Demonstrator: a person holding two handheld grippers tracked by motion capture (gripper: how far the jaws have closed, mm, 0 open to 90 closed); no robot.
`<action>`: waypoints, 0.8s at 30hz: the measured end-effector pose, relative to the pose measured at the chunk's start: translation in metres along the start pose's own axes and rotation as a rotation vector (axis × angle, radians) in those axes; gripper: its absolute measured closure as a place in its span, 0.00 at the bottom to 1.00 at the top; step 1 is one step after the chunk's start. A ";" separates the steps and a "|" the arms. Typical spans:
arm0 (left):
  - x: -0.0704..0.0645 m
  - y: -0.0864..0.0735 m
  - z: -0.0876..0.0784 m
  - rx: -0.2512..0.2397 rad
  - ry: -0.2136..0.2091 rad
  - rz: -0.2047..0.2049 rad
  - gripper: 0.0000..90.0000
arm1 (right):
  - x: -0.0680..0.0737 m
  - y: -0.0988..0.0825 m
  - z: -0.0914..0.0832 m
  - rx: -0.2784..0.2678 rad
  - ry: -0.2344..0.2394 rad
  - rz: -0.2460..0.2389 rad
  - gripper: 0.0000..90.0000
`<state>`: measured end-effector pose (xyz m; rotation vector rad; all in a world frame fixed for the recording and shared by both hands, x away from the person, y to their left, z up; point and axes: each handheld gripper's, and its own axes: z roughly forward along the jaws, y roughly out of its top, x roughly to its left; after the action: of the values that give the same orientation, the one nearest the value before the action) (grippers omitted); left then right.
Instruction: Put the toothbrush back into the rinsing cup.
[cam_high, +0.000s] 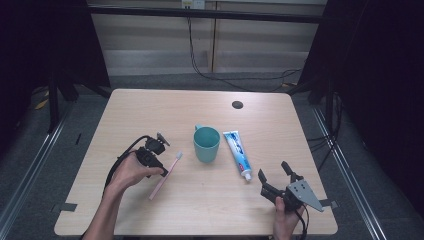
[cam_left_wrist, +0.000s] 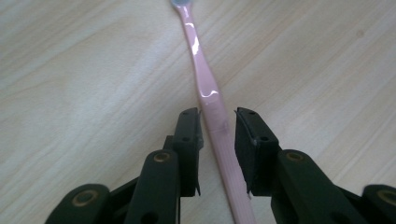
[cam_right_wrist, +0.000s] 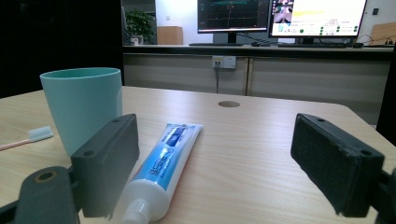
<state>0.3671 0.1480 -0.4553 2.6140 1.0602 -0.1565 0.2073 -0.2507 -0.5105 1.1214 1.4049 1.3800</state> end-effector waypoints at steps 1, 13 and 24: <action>-0.001 0.000 0.001 -0.004 -0.004 -0.006 0.80 | 0.000 0.000 0.000 0.002 0.000 0.000 0.16; -0.003 0.007 0.010 0.043 -0.001 0.002 0.84 | 0.000 0.000 0.000 0.003 0.000 0.000 0.16; -0.009 0.012 0.017 0.077 0.051 0.030 0.81 | 0.000 0.000 0.000 0.001 -0.001 0.001 0.16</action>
<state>0.3693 0.1283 -0.4664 2.7145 1.0512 -0.1271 0.2070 -0.2508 -0.5105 1.1233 1.4050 1.3788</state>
